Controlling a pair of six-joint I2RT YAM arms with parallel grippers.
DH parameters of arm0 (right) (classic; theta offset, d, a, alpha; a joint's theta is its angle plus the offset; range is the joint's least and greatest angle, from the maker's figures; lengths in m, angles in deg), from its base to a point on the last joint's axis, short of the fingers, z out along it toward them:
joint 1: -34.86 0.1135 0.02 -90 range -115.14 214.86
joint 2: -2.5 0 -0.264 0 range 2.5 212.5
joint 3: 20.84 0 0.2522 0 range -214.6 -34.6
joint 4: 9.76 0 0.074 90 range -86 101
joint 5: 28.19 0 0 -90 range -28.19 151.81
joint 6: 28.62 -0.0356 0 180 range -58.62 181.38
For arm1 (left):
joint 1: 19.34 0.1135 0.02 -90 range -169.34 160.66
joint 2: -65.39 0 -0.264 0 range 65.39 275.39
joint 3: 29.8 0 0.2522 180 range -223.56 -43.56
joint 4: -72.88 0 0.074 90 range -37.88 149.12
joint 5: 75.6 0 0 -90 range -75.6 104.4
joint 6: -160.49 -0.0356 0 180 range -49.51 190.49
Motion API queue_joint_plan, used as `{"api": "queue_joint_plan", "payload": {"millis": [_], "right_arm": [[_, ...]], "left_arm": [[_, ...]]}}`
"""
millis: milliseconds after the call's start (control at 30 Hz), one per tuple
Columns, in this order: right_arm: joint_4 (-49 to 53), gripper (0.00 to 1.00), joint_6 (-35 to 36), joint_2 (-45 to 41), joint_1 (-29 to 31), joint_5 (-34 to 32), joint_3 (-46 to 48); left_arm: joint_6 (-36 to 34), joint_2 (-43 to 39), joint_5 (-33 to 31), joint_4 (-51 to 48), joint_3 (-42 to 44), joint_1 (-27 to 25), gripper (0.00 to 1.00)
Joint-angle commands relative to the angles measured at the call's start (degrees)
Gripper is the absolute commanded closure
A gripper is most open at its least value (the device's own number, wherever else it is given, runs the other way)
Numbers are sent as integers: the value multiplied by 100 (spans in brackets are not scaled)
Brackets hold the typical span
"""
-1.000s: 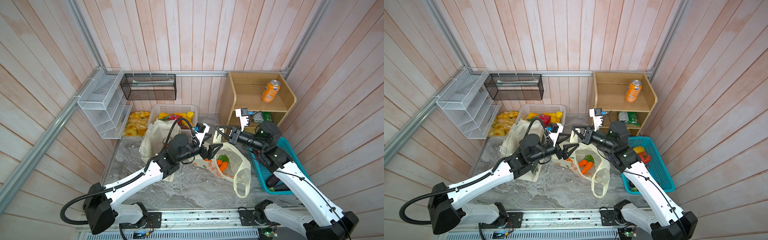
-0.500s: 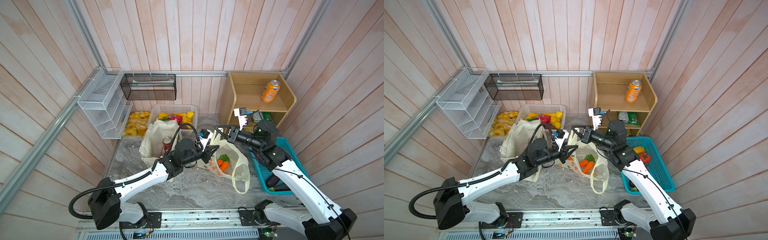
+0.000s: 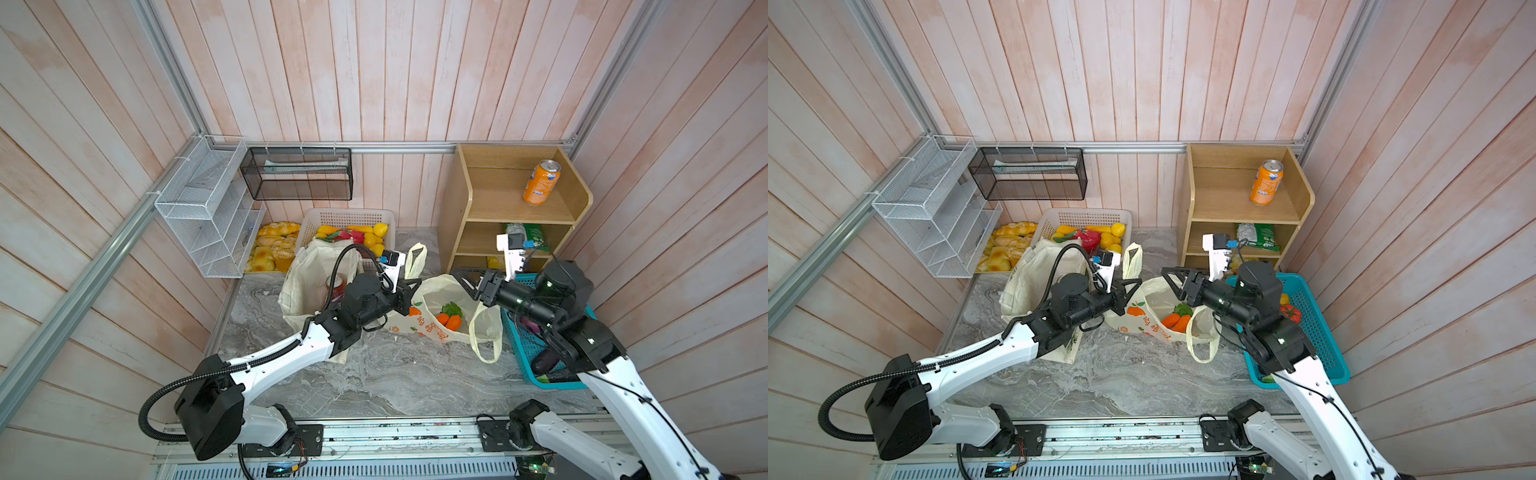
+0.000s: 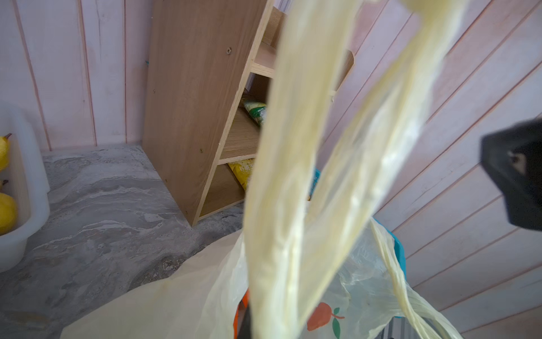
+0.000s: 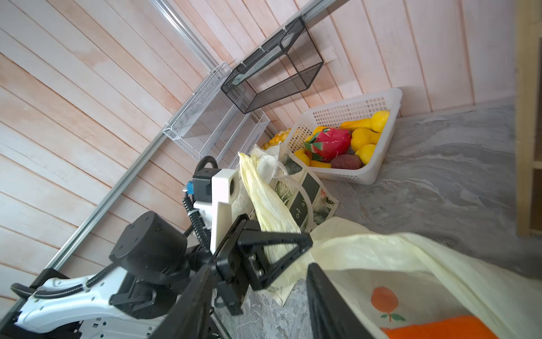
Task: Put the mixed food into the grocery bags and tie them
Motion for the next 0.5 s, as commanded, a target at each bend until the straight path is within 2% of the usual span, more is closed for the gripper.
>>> {"api": "queue_joint_plan", "payload": {"millis": [0,200,467], "right_arm": [[1023,46,-208,-408,108,-605,421],[1568,46,-454,-735,478,-1250,950],[1910,46,-456,-564,1157,-1943,895]], "left_arm": [[362,-30,-329,-154,-15,112,100],[650,95,-557,-369,-100,270,100],[787,198,-482,-522,-233,523,100]]}}
